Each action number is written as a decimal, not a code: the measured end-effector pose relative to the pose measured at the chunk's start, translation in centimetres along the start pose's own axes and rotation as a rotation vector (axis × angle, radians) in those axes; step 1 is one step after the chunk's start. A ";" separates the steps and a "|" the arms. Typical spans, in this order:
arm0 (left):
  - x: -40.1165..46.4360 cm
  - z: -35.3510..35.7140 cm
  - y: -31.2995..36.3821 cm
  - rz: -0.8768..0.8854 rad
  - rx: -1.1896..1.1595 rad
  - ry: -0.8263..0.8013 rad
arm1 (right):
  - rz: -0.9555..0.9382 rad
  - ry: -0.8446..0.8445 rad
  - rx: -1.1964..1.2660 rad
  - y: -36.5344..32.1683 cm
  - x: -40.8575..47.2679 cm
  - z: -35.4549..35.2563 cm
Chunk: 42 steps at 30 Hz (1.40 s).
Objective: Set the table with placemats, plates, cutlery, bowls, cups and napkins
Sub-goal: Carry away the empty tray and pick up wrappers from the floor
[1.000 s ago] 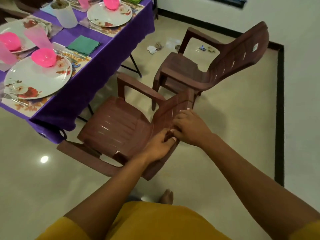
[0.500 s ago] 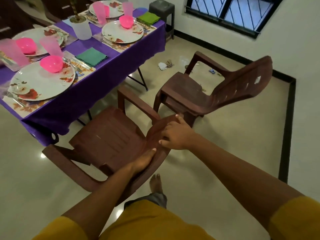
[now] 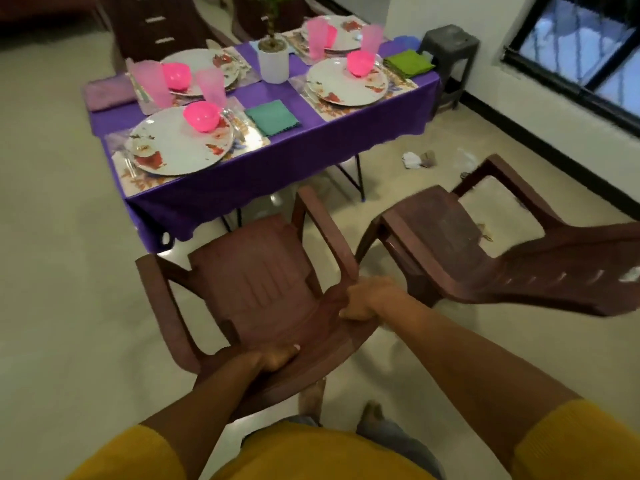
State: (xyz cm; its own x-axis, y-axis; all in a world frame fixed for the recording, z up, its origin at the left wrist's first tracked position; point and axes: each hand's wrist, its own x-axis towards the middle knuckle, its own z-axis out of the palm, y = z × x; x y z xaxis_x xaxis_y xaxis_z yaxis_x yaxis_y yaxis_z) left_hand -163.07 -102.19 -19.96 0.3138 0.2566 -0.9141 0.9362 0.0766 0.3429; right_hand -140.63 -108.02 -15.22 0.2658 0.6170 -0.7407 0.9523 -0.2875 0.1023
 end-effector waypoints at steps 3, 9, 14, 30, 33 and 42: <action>4.5 -1.0 -4.5 -0.111 0.083 0.154 | -0.003 -0.063 0.034 0.6 1.2 -0.6; -2.2 -1.3 -5.6 -0.515 -0.090 0.479 | 0.090 -0.089 0.305 2.6 4.4 -0.1; -6.0 -0.6 -3.7 -0.542 -0.088 0.632 | 0.040 -0.155 0.362 3.6 5.9 0.2; -3.6 -0.3 -3.5 -0.517 -0.047 0.629 | 0.075 -0.068 0.448 5.9 6.7 -0.4; -3.4 -1.8 -3.5 -0.507 -0.063 0.641 | 0.083 -0.061 0.440 5.3 7.5 -1.0; -1.8 -3.7 -3.8 -0.510 -0.083 0.647 | 0.099 -0.043 0.363 4.3 8.1 -2.2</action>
State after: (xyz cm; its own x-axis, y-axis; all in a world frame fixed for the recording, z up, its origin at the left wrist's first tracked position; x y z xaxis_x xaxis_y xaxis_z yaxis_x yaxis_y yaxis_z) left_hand -167.83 -99.34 -18.80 -0.3227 0.6730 -0.6655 0.9165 0.3979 -0.0420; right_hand -134.09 -102.60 -19.32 0.3403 0.5442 -0.7668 0.8052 -0.5899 -0.0613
